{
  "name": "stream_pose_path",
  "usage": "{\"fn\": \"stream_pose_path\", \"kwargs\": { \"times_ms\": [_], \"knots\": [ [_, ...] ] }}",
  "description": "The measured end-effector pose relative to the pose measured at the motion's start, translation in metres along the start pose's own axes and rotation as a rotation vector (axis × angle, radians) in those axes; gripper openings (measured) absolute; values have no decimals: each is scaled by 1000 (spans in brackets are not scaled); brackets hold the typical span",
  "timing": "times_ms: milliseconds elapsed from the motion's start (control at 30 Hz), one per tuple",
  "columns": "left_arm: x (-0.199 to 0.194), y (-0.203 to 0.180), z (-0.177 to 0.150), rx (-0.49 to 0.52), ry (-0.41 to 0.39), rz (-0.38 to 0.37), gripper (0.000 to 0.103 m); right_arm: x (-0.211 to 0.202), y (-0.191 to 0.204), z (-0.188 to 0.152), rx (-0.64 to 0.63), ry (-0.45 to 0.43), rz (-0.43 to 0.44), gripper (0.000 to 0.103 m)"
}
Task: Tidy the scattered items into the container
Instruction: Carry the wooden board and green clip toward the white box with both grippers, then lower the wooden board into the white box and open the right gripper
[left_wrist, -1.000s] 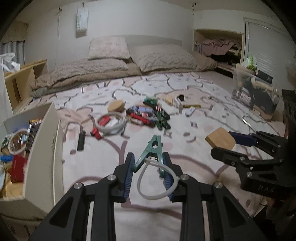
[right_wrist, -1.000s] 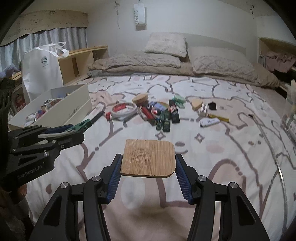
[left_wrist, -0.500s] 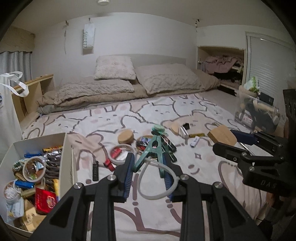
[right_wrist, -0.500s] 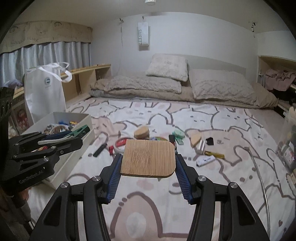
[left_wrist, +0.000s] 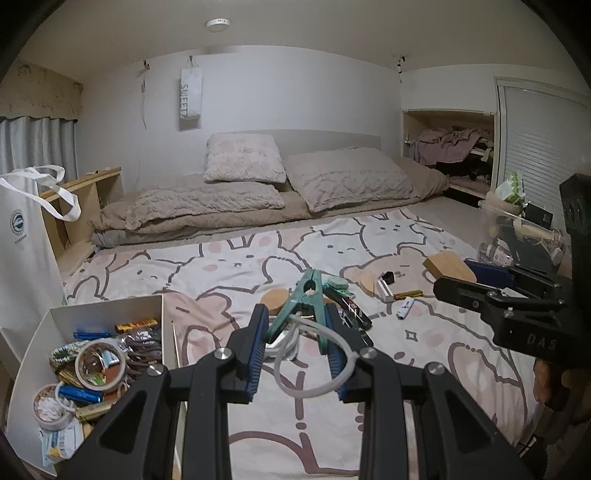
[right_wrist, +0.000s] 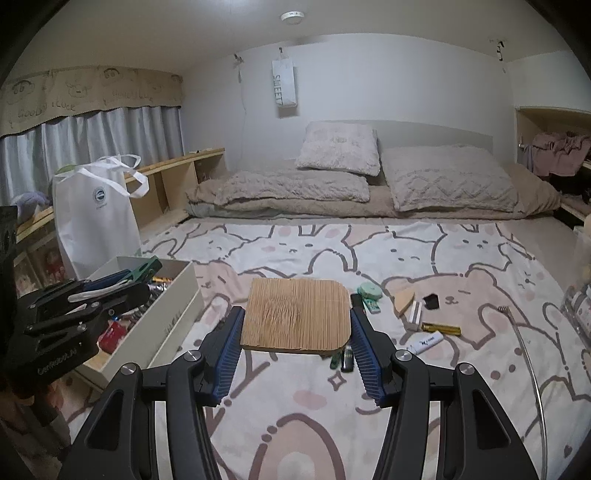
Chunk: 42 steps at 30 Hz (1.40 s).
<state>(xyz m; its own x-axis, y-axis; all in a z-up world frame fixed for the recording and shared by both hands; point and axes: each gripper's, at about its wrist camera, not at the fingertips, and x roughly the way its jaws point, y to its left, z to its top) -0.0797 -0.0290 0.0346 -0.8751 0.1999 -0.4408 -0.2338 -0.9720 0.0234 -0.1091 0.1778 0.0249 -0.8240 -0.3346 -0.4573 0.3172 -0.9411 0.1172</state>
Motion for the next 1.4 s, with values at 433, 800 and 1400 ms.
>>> {"fn": "stream_pose_path", "kwargs": {
  "times_ms": [433, 800, 1400],
  "knots": [
    [-14, 26, 13, -31, -54, 23, 30, -2, 24, 14, -33, -24, 32, 57],
    [-20, 58, -8, -85, -39, 89, 30, 16, 53, 13, -64, -1, 66, 57],
    [-26, 134, -39, -199, 23, 231, 30, 57, 113, 14, -121, 47, 154, 57]
  ]
}}
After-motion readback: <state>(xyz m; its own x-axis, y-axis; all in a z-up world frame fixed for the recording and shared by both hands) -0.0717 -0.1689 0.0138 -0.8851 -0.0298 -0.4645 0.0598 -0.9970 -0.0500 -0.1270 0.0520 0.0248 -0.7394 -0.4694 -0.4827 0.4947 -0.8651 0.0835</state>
